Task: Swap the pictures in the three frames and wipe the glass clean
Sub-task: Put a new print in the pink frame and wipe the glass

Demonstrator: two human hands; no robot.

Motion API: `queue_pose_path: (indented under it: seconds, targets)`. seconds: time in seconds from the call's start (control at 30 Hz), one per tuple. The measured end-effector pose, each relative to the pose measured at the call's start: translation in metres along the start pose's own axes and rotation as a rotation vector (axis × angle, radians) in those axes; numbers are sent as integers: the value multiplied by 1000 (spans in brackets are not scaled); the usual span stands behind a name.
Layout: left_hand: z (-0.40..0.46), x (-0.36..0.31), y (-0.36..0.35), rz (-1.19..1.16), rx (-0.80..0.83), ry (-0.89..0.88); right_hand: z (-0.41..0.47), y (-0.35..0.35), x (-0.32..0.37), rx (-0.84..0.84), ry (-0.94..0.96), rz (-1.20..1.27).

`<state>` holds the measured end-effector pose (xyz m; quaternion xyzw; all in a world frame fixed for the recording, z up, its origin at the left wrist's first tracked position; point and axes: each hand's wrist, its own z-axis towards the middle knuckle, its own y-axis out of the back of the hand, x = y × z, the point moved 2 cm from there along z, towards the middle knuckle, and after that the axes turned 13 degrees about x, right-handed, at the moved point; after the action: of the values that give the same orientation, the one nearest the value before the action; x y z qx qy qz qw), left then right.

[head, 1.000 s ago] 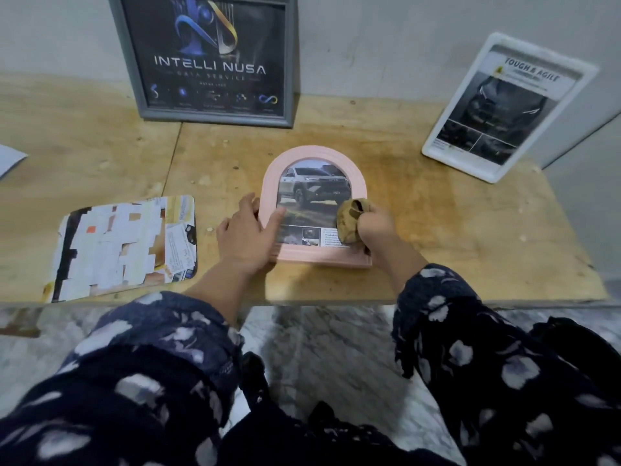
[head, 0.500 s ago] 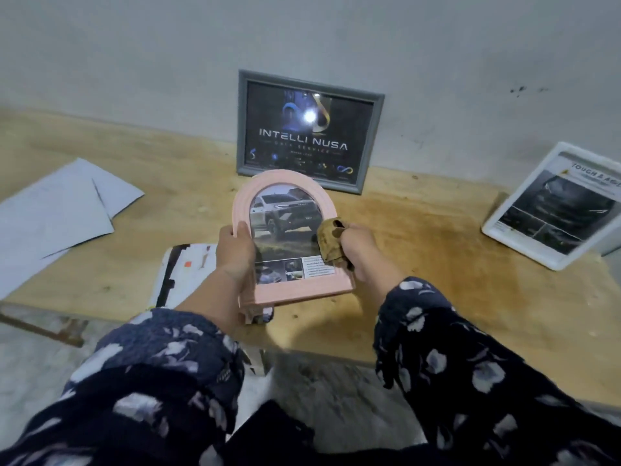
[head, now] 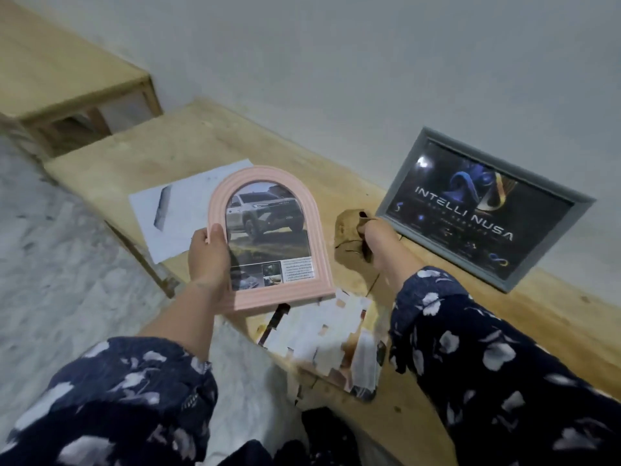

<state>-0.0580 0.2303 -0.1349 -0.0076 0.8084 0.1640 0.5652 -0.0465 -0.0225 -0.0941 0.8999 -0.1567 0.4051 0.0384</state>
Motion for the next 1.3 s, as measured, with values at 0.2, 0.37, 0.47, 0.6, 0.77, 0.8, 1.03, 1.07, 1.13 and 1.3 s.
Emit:
queue_pose_path:
  seconds: [0.2, 0.37, 0.47, 0.6, 0.77, 0.8, 1.03, 1.07, 1.13, 1.3]
  targets:
    - [35, 4, 37, -124, -112, 75, 68, -37, 36, -2, 313, -644]
    - [62, 1, 40, -172, -124, 132, 123, -52, 40, -48, 679, -1195]
    - [78, 7, 38, -162, -154, 134, 159, -55, -3, 78, 510, -1609]
    - [81, -3, 29, -136, -190, 101, 165, -56, -12, 161, 378, -1591]
    - [81, -9, 12, -98, -170, 45, 160, -54, 10, 307, 214, -1619]
    - [79, -12, 11, -91, -160, 34, 155, -53, 18, 318, 244, -1574]
    - [52, -37, -4, -41, -65, -45, 80, -36, 28, 358, 200, -213]
    - [48, -40, -9, -37, -48, -55, 71, -33, 26, 401, 192, -198]
    - [34, -45, -27, -43, 15, -86, 44, -15, 22, 357, 246, -256]
    - [-4, -54, -88, -14, 251, -92, 3, 66, 6, 138, 309, -246]
